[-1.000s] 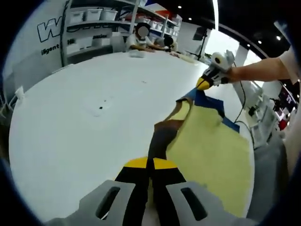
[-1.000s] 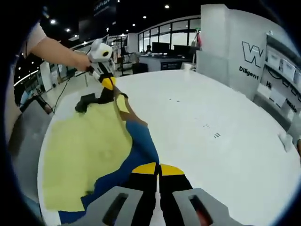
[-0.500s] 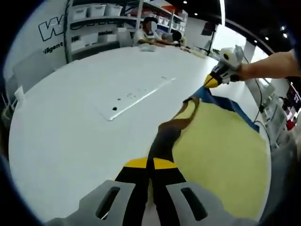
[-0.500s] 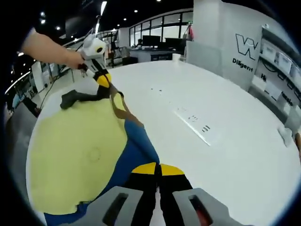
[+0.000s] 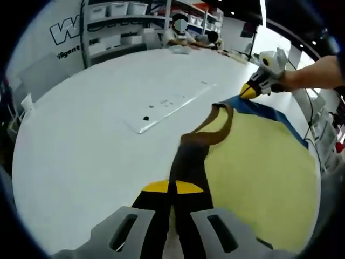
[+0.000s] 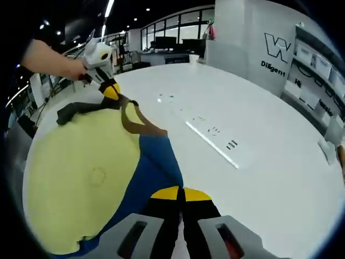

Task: Fold the garment on the visible template until the final outline fits inside the template.

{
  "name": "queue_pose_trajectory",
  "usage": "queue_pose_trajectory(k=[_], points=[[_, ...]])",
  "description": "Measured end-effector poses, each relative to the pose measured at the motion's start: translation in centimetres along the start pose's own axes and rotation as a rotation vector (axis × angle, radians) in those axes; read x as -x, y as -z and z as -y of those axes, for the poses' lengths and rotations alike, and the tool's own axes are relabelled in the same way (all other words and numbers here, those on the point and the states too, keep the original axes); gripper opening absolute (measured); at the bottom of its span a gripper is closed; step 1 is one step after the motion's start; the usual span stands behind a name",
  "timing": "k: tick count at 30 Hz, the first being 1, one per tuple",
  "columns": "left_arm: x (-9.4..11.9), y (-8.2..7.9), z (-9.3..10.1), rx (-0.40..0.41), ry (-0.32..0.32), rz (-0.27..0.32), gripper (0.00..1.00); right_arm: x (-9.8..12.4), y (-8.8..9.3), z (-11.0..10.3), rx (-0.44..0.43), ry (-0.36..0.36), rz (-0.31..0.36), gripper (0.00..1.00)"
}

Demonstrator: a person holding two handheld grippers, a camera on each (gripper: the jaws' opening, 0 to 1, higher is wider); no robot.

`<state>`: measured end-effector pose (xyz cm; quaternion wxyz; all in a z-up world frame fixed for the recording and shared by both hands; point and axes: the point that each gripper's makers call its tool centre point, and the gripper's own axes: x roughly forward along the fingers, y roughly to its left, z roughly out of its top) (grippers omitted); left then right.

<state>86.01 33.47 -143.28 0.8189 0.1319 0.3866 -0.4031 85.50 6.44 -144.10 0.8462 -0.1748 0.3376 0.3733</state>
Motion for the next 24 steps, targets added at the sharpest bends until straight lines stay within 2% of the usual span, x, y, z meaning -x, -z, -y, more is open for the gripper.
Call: queue_pose_trajectory(k=[7,12,16,24], points=[[-0.5,0.0,-0.8,0.016,-0.034,-0.007,0.02,-0.6,0.2,0.2,0.001,0.032,-0.023,0.00],[-0.5,-0.1,-1.6,0.047,-0.076,-0.014,0.11,-0.4,0.1,0.8,-0.016,0.064,-0.028,0.00],[0.2,-0.2,-1.9,0.043,-0.096,-0.011,0.13,0.4,-0.4,1.6,-0.025,0.091,-0.008,0.03],[2.8,-1.2,-2.0,0.066,-0.120,0.038,0.14,2.5,-0.6,0.3,-0.032,0.086,0.022,0.03]])
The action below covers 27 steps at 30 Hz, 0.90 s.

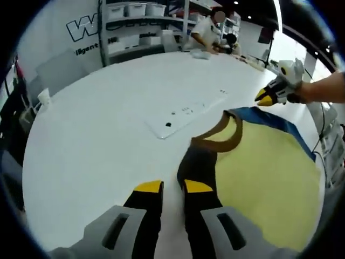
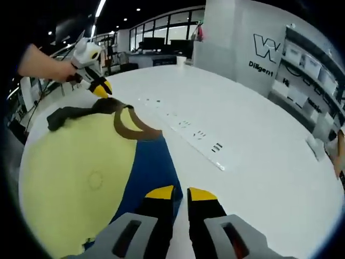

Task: Fold the garment on the visible template until the final outline fits inside the template.

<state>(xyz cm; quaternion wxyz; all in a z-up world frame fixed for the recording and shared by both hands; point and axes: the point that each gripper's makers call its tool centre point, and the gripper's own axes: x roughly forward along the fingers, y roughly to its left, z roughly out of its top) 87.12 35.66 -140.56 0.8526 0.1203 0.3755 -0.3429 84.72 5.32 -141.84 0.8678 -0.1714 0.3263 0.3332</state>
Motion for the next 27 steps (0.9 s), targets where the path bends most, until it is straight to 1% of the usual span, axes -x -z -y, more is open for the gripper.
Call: queue_pose_trajectory(k=[3,5,7,11,13,15,17,18,20,23,27], points=[[1.5,-0.1,0.8,0.000,0.005,0.029,0.14,0.7,0.1,-0.7,0.009,-0.005,0.012,0.05],[2.6,0.2,1.7,0.006,0.009,0.042,0.15,1.2,0.3,-1.1,-0.001,-0.010,0.018,0.06],[3.7,0.8,2.7,-0.002,0.008,0.051,0.14,1.7,0.1,-1.7,-0.009,-0.012,0.044,0.07],[5.5,2.3,4.9,0.008,0.022,0.068,0.14,2.9,0.4,-3.4,-0.010,-0.014,0.065,0.09],[6.0,3.2,5.9,0.011,0.030,0.073,0.14,3.4,0.6,-4.3,-0.016,-0.021,0.081,0.11],[6.1,3.8,6.0,0.023,0.041,0.075,0.15,4.0,0.9,-5.1,-0.017,-0.019,0.085,0.12],[6.6,4.6,7.1,0.034,0.049,0.076,0.15,4.3,1.1,-5.9,-0.028,-0.021,0.089,0.13],[6.7,4.9,7.3,0.032,0.054,0.077,0.15,4.7,1.3,-6.3,-0.031,-0.019,0.093,0.14],[7.0,5.3,7.8,0.027,0.061,0.076,0.16,5.2,1.2,-7.0,-0.046,-0.020,0.108,0.15],[7.7,5.7,8.8,0.031,0.068,0.083,0.17,5.9,1.5,-8.0,-0.045,-0.024,0.108,0.17],[8.7,5.8,9.8,0.029,0.072,0.097,0.18,7.1,1.7,-8.8,-0.058,-0.021,0.123,0.21]])
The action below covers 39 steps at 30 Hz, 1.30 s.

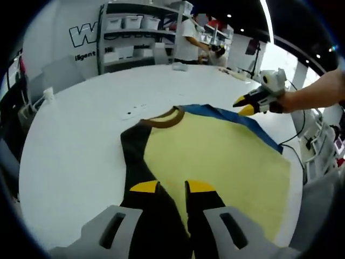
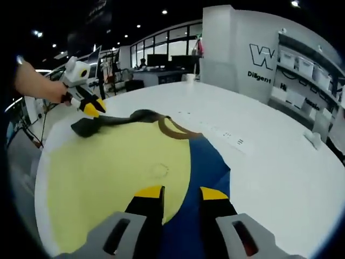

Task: Fold the garment on the visible template until the final outline fits inside the template.

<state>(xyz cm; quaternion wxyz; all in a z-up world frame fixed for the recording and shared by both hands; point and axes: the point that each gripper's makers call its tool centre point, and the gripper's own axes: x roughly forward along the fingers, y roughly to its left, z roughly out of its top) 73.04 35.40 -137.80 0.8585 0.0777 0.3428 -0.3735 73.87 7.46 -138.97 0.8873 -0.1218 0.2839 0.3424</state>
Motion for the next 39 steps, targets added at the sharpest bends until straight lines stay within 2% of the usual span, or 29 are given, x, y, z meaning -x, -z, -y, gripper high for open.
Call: queue_pose_trajectory(k=[6,15,23,26,31,34,39], points=[[1.3,0.3,1.3,-0.001,0.001,0.017,0.20,1.6,0.3,-1.7,-0.007,-0.009,0.011,0.24],[2.9,1.8,4.1,-0.023,0.026,0.011,0.22,3.8,0.9,-4.2,0.007,-0.030,0.021,0.27],[4.8,4.5,7.7,-0.043,0.077,0.003,0.21,6.3,2.5,-7.1,0.019,-0.059,0.019,0.28],[5.2,5.4,8.6,-0.046,0.089,-0.002,0.21,7.0,3.0,-8.2,0.025,-0.072,0.019,0.28],[5.9,7.7,10.1,-0.060,0.105,-0.026,0.20,8.2,4.0,-10.4,0.030,-0.103,0.019,0.27],[6.5,9.4,11.0,-0.068,0.120,-0.045,0.20,9.0,5.1,-11.9,0.050,-0.130,0.008,0.27],[7.5,11.0,12.0,-0.074,0.140,-0.054,0.20,10.1,6.7,-13.8,0.064,-0.163,-0.009,0.26]])
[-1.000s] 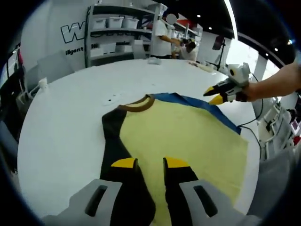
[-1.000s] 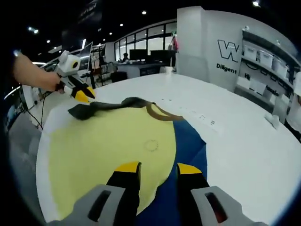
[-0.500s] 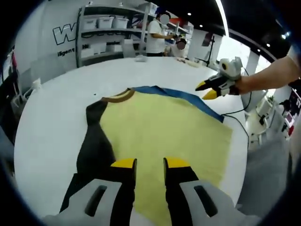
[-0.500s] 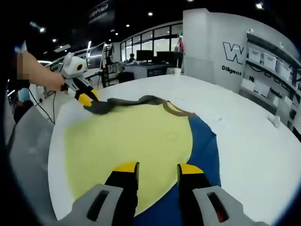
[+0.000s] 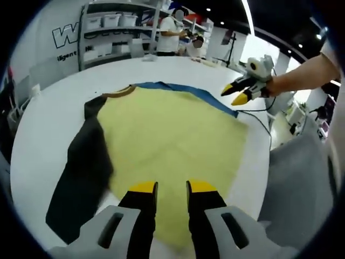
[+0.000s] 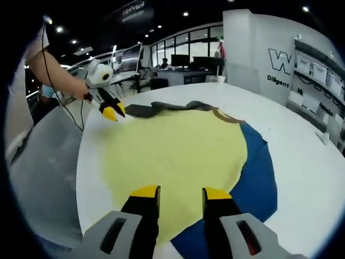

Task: Fold the garment on the visible template until the final outline fits inside the template.

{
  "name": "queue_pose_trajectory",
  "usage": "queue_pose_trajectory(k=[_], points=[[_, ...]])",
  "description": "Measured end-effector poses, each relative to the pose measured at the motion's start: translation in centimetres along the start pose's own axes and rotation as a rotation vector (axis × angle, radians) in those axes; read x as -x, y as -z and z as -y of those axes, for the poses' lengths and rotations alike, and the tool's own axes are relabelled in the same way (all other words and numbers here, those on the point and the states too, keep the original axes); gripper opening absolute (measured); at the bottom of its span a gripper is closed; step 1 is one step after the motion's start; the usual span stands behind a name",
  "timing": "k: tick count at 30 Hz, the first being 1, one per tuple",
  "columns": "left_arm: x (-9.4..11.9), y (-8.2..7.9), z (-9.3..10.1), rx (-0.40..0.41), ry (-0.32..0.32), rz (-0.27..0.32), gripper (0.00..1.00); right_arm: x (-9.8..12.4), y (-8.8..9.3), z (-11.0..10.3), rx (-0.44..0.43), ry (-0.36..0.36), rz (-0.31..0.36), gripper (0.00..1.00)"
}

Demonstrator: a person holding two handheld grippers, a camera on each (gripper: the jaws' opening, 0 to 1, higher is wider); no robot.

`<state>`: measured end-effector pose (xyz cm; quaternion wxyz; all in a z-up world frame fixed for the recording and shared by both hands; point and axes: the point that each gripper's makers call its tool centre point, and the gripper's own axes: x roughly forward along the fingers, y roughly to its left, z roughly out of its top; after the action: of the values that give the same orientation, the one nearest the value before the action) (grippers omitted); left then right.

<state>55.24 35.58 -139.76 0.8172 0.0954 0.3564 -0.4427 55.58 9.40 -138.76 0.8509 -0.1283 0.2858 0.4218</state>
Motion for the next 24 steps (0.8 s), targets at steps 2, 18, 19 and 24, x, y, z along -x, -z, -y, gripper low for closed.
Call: queue_pose_trajectory(k=[2,18,19,24], points=[[0.2,0.6,0.3,-0.006,0.009,-0.008,0.20,0.2,0.5,-0.9,0.001,-0.013,-0.006,0.26],[1.0,5.3,2.0,-0.099,0.052,-0.113,0.20,0.0,5.2,-5.4,0.065,-0.106,-0.103,0.23],[1.0,5.4,1.9,-0.102,0.049,-0.118,0.20,0.1,5.6,-5.7,0.059,-0.111,-0.107,0.23],[1.1,6.2,1.7,-0.115,0.047,-0.133,0.19,0.2,6.9,-6.5,0.065,-0.122,-0.135,0.23]])
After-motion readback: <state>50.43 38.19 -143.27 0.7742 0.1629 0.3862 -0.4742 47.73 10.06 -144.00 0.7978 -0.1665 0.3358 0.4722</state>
